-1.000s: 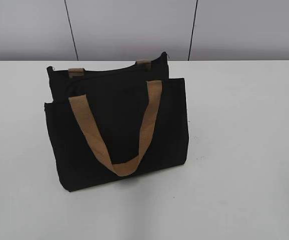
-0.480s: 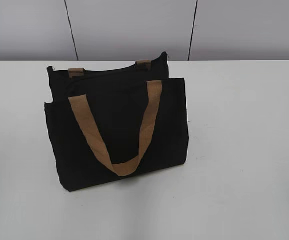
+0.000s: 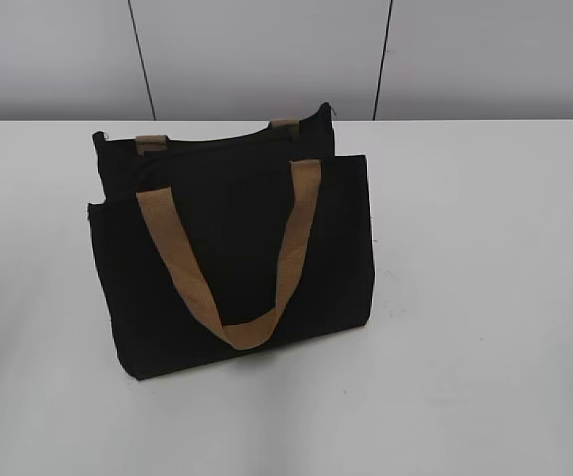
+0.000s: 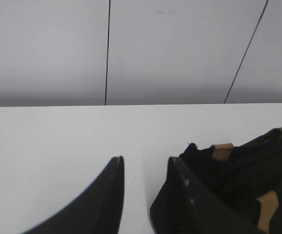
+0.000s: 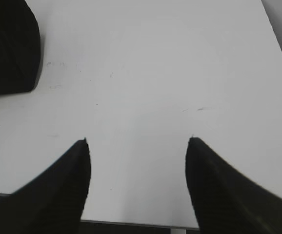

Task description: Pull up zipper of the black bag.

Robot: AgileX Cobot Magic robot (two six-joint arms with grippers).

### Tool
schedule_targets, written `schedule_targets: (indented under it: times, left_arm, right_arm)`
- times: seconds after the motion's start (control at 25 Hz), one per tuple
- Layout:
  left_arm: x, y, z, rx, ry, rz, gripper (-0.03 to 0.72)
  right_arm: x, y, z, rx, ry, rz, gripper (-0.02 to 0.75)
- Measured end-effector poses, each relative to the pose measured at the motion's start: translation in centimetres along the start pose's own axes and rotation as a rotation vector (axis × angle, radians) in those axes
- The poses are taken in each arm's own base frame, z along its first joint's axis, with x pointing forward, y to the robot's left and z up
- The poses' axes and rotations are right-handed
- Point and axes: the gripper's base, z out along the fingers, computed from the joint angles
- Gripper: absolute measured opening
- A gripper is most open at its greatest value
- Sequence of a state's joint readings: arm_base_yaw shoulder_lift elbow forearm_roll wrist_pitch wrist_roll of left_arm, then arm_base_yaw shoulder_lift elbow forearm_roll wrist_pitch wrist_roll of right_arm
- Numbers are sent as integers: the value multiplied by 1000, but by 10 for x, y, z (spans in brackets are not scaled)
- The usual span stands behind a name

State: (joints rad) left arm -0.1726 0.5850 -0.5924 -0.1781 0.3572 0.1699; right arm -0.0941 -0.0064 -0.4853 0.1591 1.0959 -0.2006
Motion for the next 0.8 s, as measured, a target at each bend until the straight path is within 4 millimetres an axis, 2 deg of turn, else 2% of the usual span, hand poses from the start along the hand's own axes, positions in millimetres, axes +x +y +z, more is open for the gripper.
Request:
schedule_targets:
  times: [0.12, 0.32, 0.52, 0.8]
  left_arm:
    - [4, 0, 17, 3, -17, 1, 229]
    - [40, 2, 45, -25, -15, -3, 229]
    - [71, 6, 58, -59, -18, -10, 229]
    - [82, 4, 80, -57, -3, -5, 237]
  right_arm:
    - [0, 0, 0, 0, 0, 0, 479]
    - [0, 0, 0, 0, 0, 0, 479]
    - [0, 0, 0, 0, 0, 0, 479]
    - [0, 0, 0, 0, 0, 0, 479]
